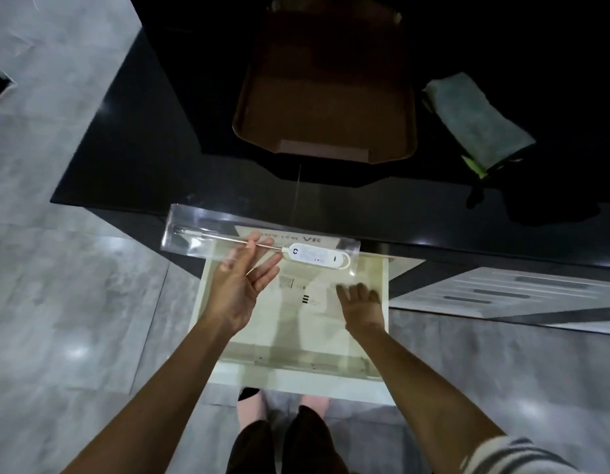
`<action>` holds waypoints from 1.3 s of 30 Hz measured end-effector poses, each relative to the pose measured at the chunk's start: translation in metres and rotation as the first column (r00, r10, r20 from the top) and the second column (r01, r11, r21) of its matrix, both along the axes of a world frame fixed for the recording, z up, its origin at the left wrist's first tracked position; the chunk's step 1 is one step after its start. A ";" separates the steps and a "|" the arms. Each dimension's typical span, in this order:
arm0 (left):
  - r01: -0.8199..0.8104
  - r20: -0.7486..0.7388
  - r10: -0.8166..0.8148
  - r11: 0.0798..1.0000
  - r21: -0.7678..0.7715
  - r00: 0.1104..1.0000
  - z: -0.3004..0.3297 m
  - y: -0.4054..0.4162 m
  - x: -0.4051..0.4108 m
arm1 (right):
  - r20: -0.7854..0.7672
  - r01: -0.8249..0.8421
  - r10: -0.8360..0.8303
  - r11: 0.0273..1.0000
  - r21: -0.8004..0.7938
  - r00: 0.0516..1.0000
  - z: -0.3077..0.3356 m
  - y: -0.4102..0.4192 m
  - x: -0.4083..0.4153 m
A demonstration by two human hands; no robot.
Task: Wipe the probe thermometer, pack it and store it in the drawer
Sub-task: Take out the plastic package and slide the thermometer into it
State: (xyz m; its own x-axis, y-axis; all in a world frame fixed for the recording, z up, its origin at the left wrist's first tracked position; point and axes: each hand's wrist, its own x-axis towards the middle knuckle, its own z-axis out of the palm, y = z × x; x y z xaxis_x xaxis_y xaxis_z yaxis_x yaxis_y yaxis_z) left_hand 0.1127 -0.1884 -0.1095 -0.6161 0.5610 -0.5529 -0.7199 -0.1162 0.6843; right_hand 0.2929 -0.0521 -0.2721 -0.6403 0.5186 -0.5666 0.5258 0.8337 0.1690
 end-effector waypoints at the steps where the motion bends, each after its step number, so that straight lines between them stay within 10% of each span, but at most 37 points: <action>1: -0.002 0.007 0.002 1.000 0.000 1.000 -0.001 -0.001 -0.001 | 0.008 -0.018 0.018 1.000 0.011 1.000 -0.002 -0.001 0.001; 34: -0.087 0.021 0.085 0.992 0.089 0.996 0.009 -0.038 -0.036 | -0.054 0.473 -0.490 0.860 -0.191 0.870 -0.003 -0.059 0.016; 39: -0.093 0.038 0.091 0.994 0.051 0.995 0.002 -0.041 -0.030 | 0.011 0.589 -0.640 0.701 -0.401 0.769 0.010 -0.051 0.020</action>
